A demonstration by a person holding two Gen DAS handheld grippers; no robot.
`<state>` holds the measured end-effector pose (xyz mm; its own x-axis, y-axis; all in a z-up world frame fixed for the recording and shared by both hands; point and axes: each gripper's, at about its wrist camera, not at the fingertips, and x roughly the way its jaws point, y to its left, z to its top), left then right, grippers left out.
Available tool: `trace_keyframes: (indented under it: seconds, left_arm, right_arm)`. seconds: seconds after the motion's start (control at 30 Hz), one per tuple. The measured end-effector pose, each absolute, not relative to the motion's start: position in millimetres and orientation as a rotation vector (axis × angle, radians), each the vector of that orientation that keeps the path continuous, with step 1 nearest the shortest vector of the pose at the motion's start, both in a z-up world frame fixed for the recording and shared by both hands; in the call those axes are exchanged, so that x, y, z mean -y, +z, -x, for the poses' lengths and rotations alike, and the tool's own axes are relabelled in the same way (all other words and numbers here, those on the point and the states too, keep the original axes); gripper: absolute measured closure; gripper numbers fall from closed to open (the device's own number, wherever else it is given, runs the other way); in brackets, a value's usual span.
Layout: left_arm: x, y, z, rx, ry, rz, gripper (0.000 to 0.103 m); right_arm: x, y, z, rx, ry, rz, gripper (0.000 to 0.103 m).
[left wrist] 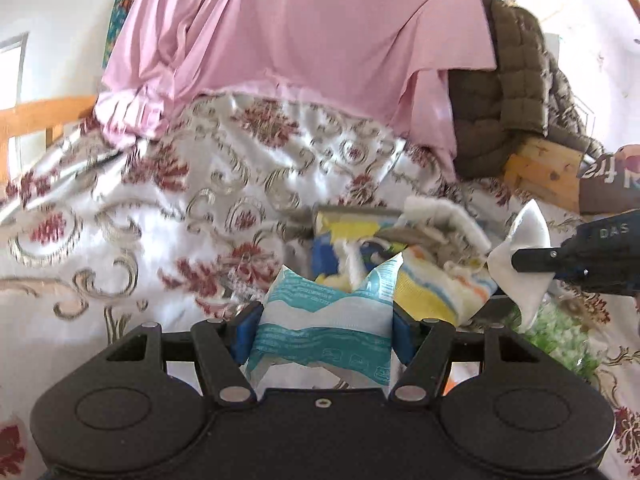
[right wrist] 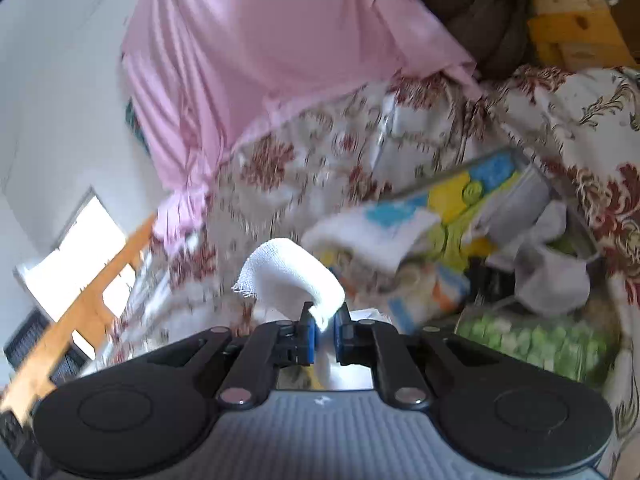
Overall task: Organize soft objects
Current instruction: 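Lift the packet with the left tool while the right tool carries the white tissue toward the tray, then open the left tool over the tray while the right tool releases the white tissue there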
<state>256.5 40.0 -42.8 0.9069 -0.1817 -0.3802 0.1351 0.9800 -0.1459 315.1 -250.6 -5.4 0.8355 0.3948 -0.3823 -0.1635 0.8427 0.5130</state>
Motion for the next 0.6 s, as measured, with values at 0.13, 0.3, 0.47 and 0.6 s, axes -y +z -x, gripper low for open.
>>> trace_keyframes:
  seconds: [0.13,0.3,0.47,0.6]
  left_arm:
    - [-25,-29,-265,-0.398,-0.170,0.141,0.037]
    - [17,-14,-303,-0.384,-0.200,0.118,0.036]
    - [72,11,-348,-0.332,-0.281,0.073,0.036]
    - [115,23,-381,-0.322,-0.329,0.005,0.036]
  right_arm:
    - [270,-6,-333,-0.457,0.277,-0.531,0.093]
    - [301,-12,-343,-0.464,0.187,-0.548,0.093]
    - [341,-17,-351,-0.438,0.085,-0.618,0.093]
    - [367,-24,-365,-0.424,0.053,-0.706,0.092]
